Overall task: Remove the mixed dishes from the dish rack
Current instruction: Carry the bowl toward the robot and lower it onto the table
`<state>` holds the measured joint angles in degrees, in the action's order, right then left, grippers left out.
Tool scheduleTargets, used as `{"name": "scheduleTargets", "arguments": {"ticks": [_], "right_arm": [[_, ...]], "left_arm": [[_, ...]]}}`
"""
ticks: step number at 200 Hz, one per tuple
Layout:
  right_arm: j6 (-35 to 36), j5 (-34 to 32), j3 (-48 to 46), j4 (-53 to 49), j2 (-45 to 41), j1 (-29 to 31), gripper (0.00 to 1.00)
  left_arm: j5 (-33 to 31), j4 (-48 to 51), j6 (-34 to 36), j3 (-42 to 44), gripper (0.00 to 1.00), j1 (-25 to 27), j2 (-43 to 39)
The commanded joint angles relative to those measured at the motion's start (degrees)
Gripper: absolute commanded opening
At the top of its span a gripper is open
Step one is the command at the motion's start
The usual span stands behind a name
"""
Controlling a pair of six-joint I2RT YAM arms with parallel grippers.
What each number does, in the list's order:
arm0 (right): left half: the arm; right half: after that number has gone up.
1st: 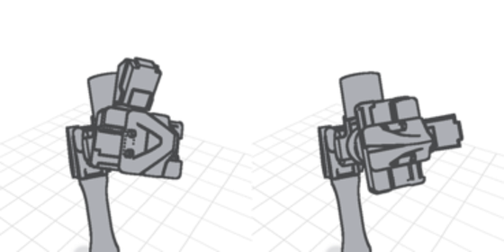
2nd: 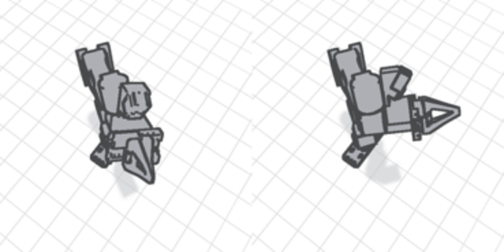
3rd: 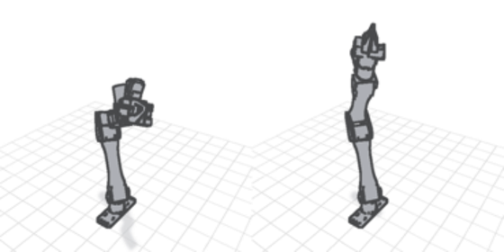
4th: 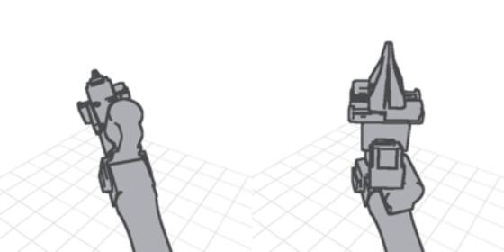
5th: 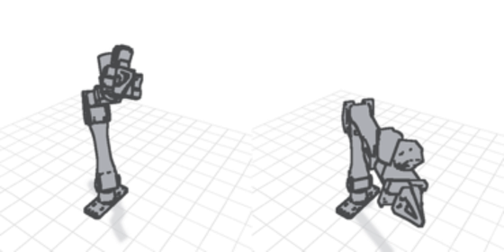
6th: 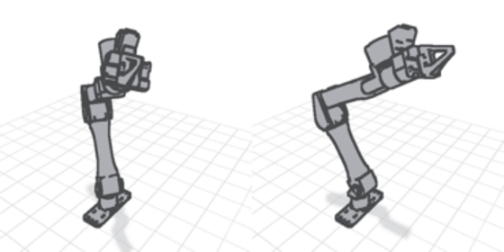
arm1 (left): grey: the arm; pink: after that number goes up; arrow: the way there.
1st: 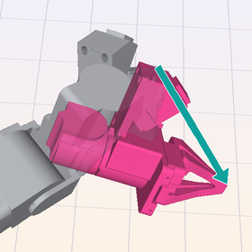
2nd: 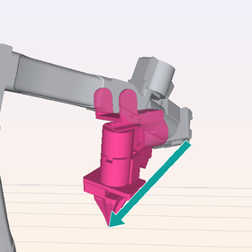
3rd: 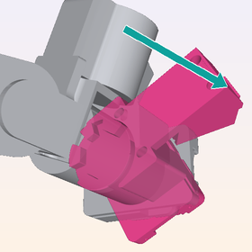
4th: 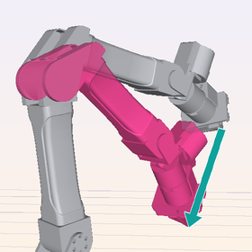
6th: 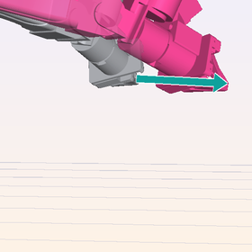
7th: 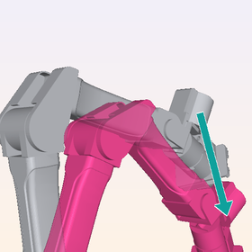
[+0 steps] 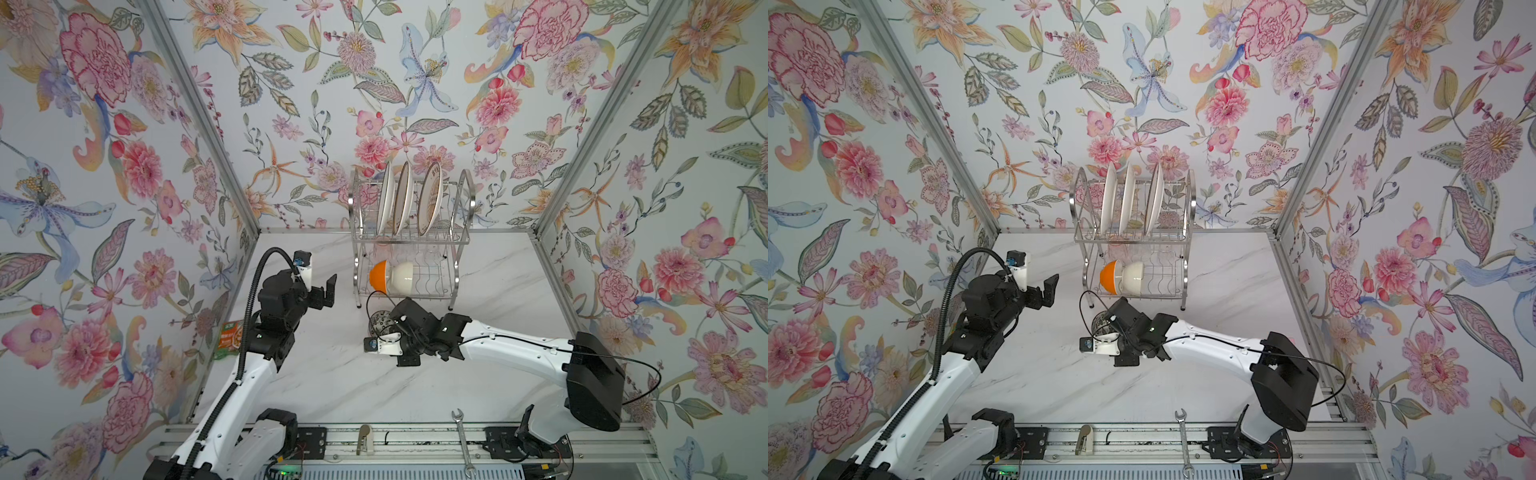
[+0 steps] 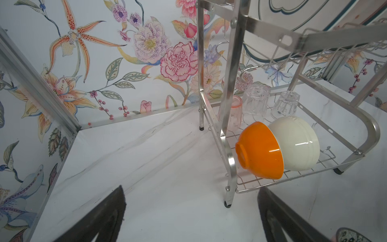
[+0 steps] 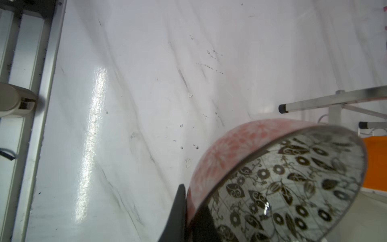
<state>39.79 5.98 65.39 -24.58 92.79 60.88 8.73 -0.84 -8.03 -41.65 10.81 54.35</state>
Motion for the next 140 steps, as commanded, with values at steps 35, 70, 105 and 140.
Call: {"name": "scheduleTargets", "arguments": {"ticks": [35,70,105,140], "right_arm": [[4.9,-5.4,11.6,-5.9,11.1,4.0,0.0],[6.1,-7.4,14.5,-7.2,15.7,5.0,0.0],[7.2,-11.2,15.8,-7.5,19.0,5.9,0.0],[8.0,-12.0,17.0,-7.5,20.8,6.3,0.0]], "left_arm": [[0.7,-0.1,-1.9,1.7,0.99,-5.2,1.5],[2.2,-1.1,-1.1,2.5,0.99,-6.2,1.9],[2.1,-1.5,-0.4,2.7,0.99,-6.3,3.3],[2.3,-3.3,-0.5,3.6,0.99,-6.4,3.4]]}}
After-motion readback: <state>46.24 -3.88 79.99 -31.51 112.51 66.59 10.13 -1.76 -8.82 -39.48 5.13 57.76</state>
